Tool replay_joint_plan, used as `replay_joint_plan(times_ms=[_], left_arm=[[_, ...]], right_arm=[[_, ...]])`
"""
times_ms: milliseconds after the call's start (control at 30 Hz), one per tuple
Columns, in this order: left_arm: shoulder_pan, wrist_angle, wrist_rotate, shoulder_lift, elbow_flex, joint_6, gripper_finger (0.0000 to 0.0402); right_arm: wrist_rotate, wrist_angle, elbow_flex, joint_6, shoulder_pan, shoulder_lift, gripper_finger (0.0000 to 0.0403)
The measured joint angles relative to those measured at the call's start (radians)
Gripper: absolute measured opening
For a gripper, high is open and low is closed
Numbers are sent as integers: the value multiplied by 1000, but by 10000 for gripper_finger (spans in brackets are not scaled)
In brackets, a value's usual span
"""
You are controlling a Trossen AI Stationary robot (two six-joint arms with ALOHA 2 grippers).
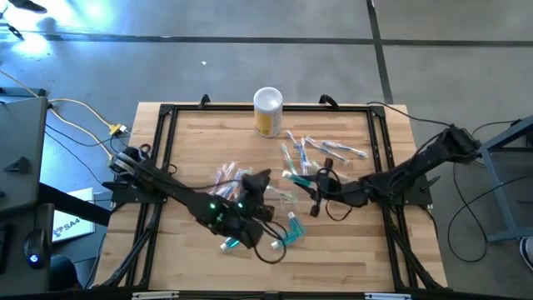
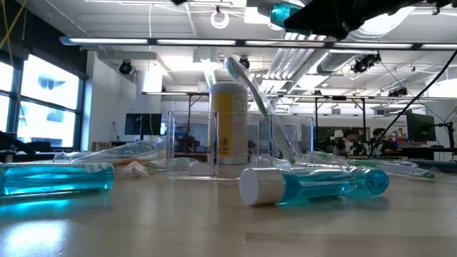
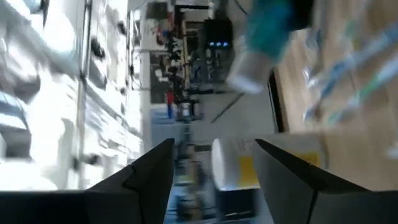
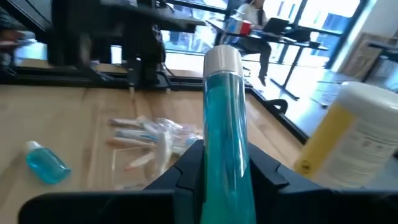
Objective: Pick & Place toothbrushing station
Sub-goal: Put the blue mouthwash in the transparent organizer
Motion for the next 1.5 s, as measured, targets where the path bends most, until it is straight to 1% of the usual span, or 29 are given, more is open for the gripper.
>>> replay_joint_plan(times_ms=[33,100,167,233,267,300,367,433,533,600,700,767,833,1100,1333,1433,1500], left_arm=[[0,-7,30,-23,0,-67,209],[14,-44,156,-82,0,-221,209],[34,-84,350,-142,0,-392,209],[73,-94,561,-195,-20,-527,209],[96,-74,654,-214,-41,-574,209],[115,-30,726,-224,-66,-605,209],[149,88,820,-230,-129,-624,209],[167,217,860,-228,-188,-618,210],[182,426,891,-231,-269,-580,210],[195,558,946,-230,-323,-562,210],[210,668,1041,-229,-359,-544,210],[220,675,1075,-230,-361,-542,210],[232,675,1086,-230,-362,-562,210],[250,678,1088,-230,-362,-622,210],[249,687,1068,-214,-362,-614,210],[248,688,1018,-213,-362,-612,210],[249,692,1013,-212,-362,-612,210]], right_arm=[[17,-3,0,-6,11,-5,63],[45,3,-1,-21,34,-10,63],[64,21,-1,-24,53,-11,63],[65,30,-1,-24,69,-11,63],[64,39,-2,-24,79,-11,63],[64,51,-2,-25,86,-11,63],[64,81,-2,-37,99,-11,63],[64,106,-2,-61,112,-11,63],[64,132,-2,-77,124,-11,63],[63,132,-2,-77,127,-11,63],[64,132,-2,-78,126,-11,63],[64,132,-2,-81,123,-11,63],[68,131,-2,-91,123,-11,63],[71,135,-2,-101,106,-11,63],[71,133,-3,-101,98,-11,63],[70,132,-3,-101,97,-10,63],[71,131,-3,-101,98,-10,63]])
